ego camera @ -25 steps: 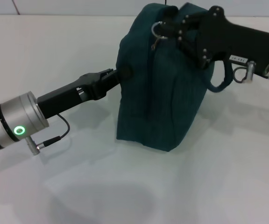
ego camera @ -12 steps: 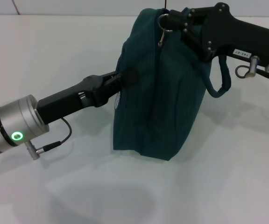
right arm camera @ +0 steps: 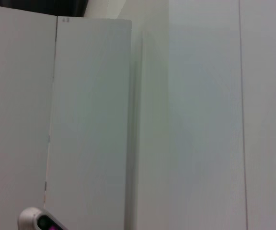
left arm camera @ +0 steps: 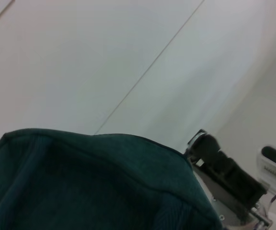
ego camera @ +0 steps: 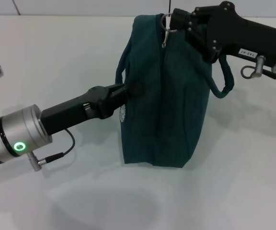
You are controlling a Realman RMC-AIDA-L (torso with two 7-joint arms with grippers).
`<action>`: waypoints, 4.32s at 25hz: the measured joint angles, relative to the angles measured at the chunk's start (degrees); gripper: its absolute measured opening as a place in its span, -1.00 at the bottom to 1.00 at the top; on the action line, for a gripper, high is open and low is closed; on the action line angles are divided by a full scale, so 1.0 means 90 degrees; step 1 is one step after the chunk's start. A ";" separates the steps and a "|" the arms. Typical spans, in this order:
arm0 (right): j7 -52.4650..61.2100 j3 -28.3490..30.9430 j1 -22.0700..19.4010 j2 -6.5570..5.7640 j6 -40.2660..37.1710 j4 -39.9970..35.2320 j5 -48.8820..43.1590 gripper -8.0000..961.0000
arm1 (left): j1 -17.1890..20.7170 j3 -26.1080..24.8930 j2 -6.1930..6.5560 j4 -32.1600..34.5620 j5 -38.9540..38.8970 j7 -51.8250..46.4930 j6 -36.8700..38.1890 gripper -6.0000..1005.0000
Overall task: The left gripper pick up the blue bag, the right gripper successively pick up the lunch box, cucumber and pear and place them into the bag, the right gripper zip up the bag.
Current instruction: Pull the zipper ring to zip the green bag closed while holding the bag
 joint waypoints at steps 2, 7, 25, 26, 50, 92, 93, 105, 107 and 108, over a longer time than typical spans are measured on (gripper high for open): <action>0.0000 0.0000 0.0002 0.0000 -0.0013 -0.0010 0.0011 -0.95 | -0.0024 0.0000 0.0005 -0.0052 0.0001 0.0000 -0.0058 -0.88; 0.0030 -0.0001 0.0012 -0.0005 -0.0029 -0.0027 0.0134 -0.95 | -0.0045 0.0012 0.0008 -0.0072 0.0040 0.0010 -0.0150 -0.88; 0.1057 -0.0040 0.0338 -0.0049 0.0921 0.0056 0.0081 -0.95 | -0.0051 0.0020 0.0018 -0.0073 0.0164 0.0026 0.0014 -0.85; 0.1090 -0.0039 0.0358 -0.0052 0.0936 0.0056 0.0080 -0.95 | -0.0054 0.0020 0.0018 -0.0073 0.0169 0.0026 0.0016 -0.85; 0.1280 -0.0009 0.0546 -0.0029 0.2186 0.0377 0.0006 -0.95 | 0.0717 -0.1020 0.0077 -0.0028 0.0145 0.0026 -0.0026 -0.74; 0.1239 0.0077 0.0154 -0.0019 0.1579 0.0279 0.0080 -0.91 | -0.1042 -0.2219 0.0976 0.3035 0.2580 -0.3280 0.0001 0.51; 0.1239 0.0079 0.0142 -0.0019 0.1576 0.0279 0.0080 -0.91 | -0.1160 -0.2057 0.0978 0.3277 0.2797 -0.3648 0.0009 0.51; 0.1233 0.0088 0.0054 -0.0027 0.1545 0.0263 0.0083 -0.89 | -0.1502 -0.0093 0.0838 0.5656 0.3399 -0.6257 0.0371 0.49; 0.1228 0.0088 -0.0004 -0.0028 0.1539 0.0216 0.0105 -0.89 | -0.1429 0.0025 0.0728 0.5985 0.3525 -0.6340 0.0384 0.49; 0.1223 0.0088 -0.0024 -0.0028 0.1537 0.0203 0.0116 -0.89 | -0.1406 0.0044 0.0685 0.6087 0.3588 -0.6348 0.0384 0.49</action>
